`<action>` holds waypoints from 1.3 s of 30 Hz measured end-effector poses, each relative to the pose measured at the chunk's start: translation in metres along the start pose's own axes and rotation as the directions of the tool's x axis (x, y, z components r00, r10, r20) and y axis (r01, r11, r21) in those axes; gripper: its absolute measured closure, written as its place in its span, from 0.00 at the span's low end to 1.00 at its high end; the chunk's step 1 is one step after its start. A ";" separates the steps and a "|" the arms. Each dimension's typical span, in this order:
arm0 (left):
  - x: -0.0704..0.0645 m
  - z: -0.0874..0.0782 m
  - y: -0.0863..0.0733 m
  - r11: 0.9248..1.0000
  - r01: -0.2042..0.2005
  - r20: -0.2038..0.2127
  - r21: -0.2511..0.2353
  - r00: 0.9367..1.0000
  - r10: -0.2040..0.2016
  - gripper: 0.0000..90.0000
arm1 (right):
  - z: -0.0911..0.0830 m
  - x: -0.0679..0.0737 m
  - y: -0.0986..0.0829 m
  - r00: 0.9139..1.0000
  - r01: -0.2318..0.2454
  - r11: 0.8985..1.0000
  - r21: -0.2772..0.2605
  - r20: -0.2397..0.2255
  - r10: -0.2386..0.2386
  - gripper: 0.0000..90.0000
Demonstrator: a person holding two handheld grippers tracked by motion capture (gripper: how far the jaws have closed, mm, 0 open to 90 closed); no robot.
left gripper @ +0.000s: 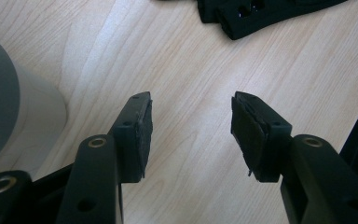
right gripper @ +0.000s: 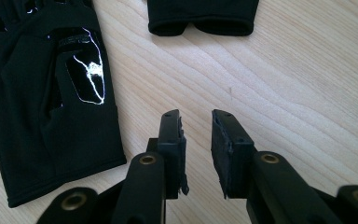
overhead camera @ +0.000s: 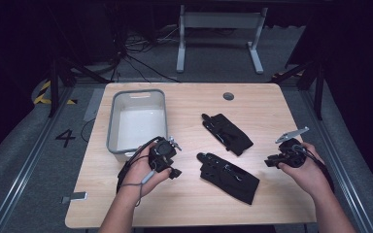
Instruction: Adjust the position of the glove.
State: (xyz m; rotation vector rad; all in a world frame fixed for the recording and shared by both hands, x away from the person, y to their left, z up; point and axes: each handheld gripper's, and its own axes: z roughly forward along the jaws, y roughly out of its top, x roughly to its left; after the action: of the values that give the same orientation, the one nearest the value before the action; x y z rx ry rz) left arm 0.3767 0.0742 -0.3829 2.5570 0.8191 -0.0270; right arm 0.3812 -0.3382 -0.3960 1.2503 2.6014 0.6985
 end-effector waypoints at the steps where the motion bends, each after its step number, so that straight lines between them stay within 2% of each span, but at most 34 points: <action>1: 0.000 0.000 0.000 1.000 0.000 0.000 -0.001 1.000 0.000 0.55 | 0.000 0.000 0.000 1.000 0.000 1.000 0.000 0.000 0.000 0.82; 10: -0.004 -0.004 0.000 0.999 -0.015 0.002 -0.028 1.000 0.015 0.57 | -0.002 0.004 0.001 1.000 0.002 1.000 -0.025 -0.031 -0.003 0.77; 13: -0.004 -0.004 -0.001 0.999 -0.007 0.004 -0.036 1.000 0.007 0.59 | -0.001 0.005 0.002 0.999 0.008 1.000 -0.030 -0.045 -0.009 0.75; 24: -0.008 -0.004 0.000 0.999 -0.019 0.017 -0.033 1.000 0.020 0.62 | 0.002 0.010 0.004 0.998 0.014 0.999 -0.048 -0.061 -0.016 0.73; 28: -0.011 -0.003 -0.002 0.999 -0.009 0.018 -0.033 1.000 0.010 0.65 | 0.003 0.016 0.008 0.994 0.014 0.998 -0.061 -0.108 -0.020 0.73; 30: -0.013 -0.002 -0.002 0.999 -0.007 0.014 -0.048 1.000 0.008 0.70 | 0.005 0.023 0.011 0.992 0.033 0.998 -0.059 -0.121 -0.040 0.73; 32: -0.017 0.000 0.000 0.998 -0.007 0.028 -0.061 1.000 0.008 0.82 | 0.006 0.029 0.013 0.990 0.046 0.997 -0.054 -0.132 -0.053 0.77; 36: -0.027 0.010 0.007 0.997 -0.032 0.054 -0.064 0.998 0.036 0.99 | 0.006 0.039 0.015 0.984 0.061 0.998 -0.018 -0.166 -0.063 0.88; 39: -0.032 0.017 0.013 0.996 -0.046 0.066 -0.079 0.997 0.052 1.00 | 0.005 0.042 0.014 0.983 0.064 0.998 -0.008 -0.171 -0.064 0.91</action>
State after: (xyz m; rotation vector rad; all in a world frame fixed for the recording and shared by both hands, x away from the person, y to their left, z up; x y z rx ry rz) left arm 0.3596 0.0399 -0.3881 2.4887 0.7179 -0.0649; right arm 0.3665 -0.2966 -0.3920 1.1467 2.7630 0.8310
